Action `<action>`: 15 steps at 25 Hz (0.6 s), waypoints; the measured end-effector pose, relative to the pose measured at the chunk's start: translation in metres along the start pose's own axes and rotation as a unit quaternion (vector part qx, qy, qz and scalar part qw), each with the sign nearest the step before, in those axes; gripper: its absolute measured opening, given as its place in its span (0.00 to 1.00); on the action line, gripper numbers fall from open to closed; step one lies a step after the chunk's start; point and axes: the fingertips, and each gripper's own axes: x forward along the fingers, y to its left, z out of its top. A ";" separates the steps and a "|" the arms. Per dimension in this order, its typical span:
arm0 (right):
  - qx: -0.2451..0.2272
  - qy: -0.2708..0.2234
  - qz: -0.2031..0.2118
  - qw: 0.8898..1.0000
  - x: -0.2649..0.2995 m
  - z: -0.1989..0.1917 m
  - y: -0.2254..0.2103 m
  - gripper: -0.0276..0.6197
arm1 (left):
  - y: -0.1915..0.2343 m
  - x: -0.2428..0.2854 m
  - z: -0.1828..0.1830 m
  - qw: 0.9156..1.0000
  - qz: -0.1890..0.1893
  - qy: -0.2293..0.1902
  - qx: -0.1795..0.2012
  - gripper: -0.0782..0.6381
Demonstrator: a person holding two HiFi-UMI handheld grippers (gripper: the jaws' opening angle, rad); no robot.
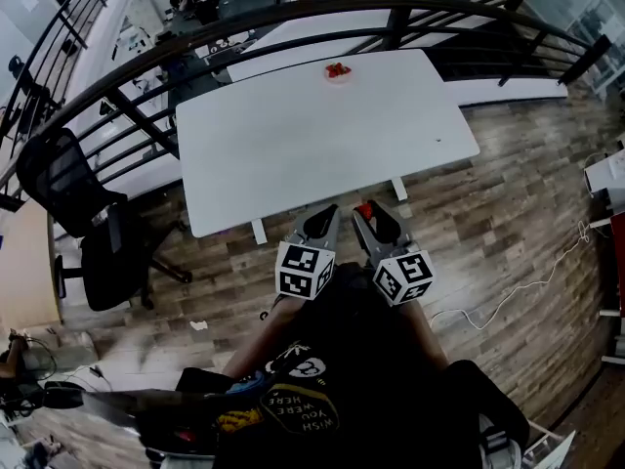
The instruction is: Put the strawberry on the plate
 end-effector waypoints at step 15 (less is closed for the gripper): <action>-0.003 0.006 0.008 1.000 0.035 0.023 -0.050 0.27 | 0.005 0.060 0.032 1.000 -0.005 -0.002 0.008 0.11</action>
